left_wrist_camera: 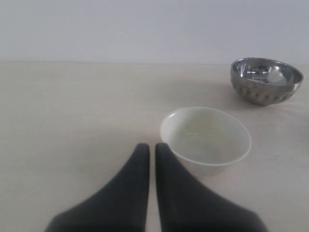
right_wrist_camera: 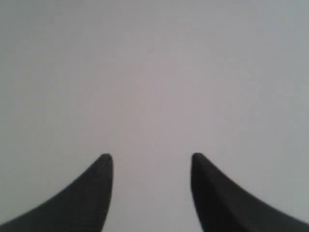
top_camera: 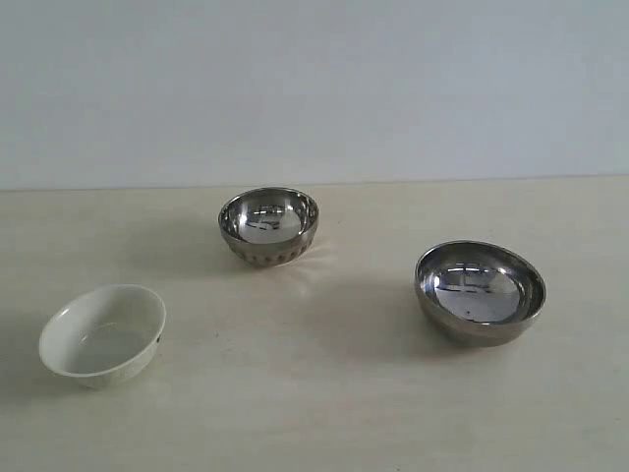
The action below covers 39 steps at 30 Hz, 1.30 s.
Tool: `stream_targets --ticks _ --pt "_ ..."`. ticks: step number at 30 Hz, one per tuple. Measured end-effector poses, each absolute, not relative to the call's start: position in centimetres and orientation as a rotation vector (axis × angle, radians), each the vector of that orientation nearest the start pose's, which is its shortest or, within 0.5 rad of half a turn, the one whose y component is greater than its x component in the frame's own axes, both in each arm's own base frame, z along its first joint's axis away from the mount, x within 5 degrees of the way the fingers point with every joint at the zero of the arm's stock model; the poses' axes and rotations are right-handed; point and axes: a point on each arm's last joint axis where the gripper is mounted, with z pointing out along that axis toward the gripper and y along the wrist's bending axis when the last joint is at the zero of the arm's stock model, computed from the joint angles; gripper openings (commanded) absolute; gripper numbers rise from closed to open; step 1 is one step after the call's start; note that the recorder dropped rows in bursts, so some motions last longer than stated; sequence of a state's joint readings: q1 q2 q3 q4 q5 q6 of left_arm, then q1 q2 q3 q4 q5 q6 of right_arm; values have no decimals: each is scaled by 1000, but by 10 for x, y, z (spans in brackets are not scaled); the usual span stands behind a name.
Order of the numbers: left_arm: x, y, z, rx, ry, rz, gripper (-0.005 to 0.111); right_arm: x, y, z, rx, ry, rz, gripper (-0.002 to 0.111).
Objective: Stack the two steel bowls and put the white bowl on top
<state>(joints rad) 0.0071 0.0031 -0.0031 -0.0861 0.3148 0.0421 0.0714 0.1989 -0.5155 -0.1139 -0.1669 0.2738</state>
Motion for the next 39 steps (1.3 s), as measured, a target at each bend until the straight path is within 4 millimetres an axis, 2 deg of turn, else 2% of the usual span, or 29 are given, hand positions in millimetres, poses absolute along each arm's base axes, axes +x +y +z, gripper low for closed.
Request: stream_targets --ticks 5,11,14,17,19,27,31,39 --pt "54 -2 186 -23 1797 -47 4 74 6 380 46 1215 213 68" --pt "54 -2 186 -23 1797 -47 4 141 11 349 62 1500 199 68" --pt "54 -2 186 -23 1797 -47 4 175 14 324 69 1651 191 68" --pt "54 -2 186 -23 1797 -47 4 219 17 280 110 1849 204 68" --pt "54 -2 186 -23 1797 -47 4 238 18 254 137 1937 211 68" --pt "54 -2 186 -23 1797 -47 4 283 22 187 243 2190 223 68" --pt "54 -2 186 -23 1797 -47 4 296 23 161 331 2244 254 68" --pt "54 -2 186 -23 1797 -47 4 306 25 136 396 2233 318 68"
